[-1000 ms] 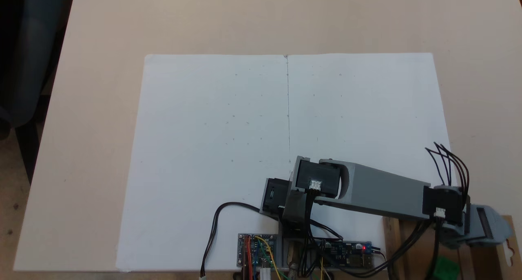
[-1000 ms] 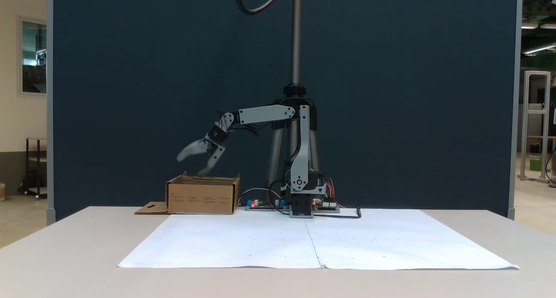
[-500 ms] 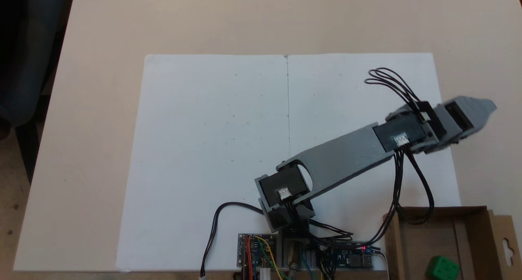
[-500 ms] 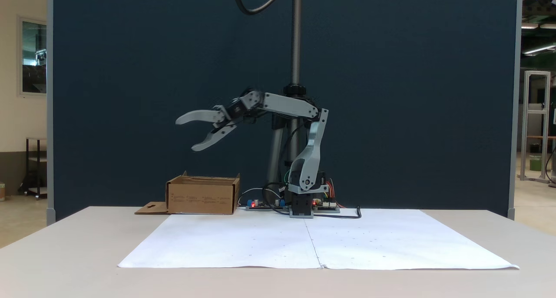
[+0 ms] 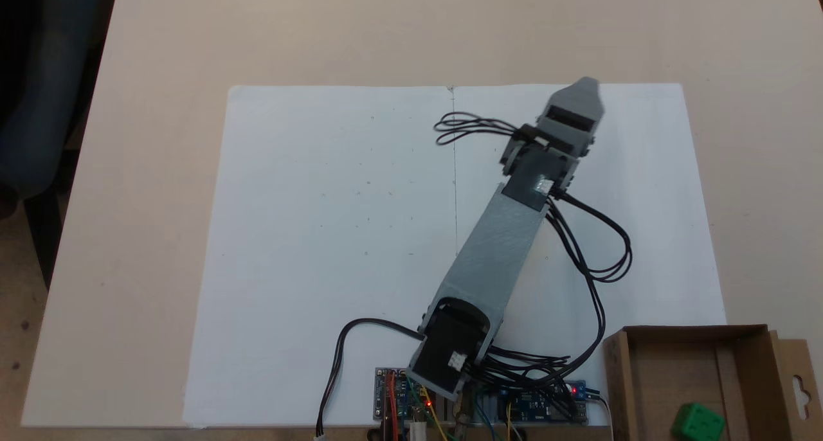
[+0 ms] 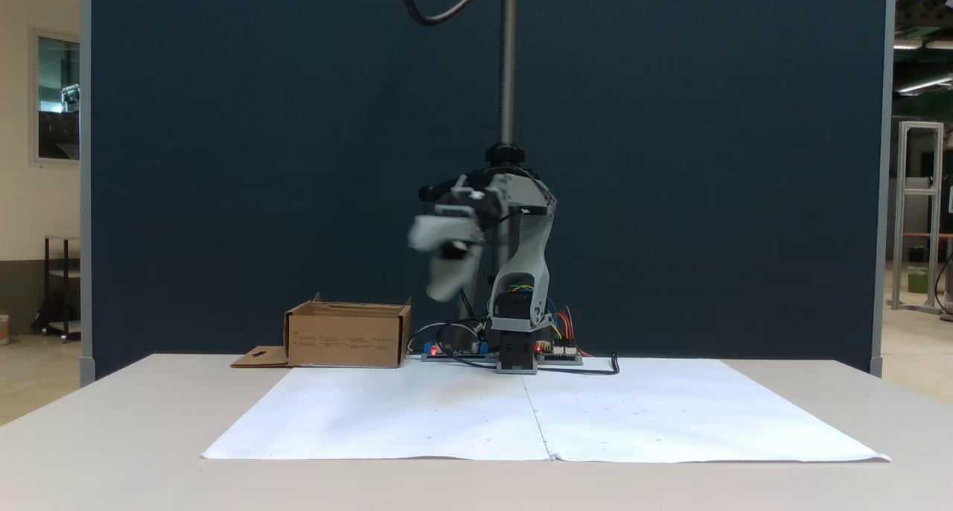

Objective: Grasp a green dice and put it in the bin.

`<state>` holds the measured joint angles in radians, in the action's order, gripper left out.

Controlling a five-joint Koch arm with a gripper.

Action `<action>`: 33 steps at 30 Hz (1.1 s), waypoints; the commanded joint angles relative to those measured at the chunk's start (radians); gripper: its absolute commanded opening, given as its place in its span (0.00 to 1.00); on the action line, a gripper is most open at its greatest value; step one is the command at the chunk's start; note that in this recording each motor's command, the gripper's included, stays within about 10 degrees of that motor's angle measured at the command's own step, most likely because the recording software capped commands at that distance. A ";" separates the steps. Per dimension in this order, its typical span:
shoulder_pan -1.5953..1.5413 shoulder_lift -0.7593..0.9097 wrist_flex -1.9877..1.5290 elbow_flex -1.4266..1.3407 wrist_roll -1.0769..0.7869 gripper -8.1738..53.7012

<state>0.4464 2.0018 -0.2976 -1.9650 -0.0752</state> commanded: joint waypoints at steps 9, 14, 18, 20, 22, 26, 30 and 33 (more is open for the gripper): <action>-0.407 0.195 0.320 -0.327 0.054 0.84; -0.428 0.304 0.483 -0.518 0.054 0.84; -0.428 0.353 0.613 -0.675 0.049 0.84; -0.423 0.357 0.684 -0.750 0.048 0.84; -0.420 0.367 0.753 -0.824 0.048 0.84; -0.422 0.370 0.896 -0.930 0.049 0.84; -0.422 0.371 1.050 -1.043 0.049 0.84; -0.420 0.373 1.138 -1.115 0.049 0.84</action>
<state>0.0215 2.2565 0.7041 -3.0450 -0.0752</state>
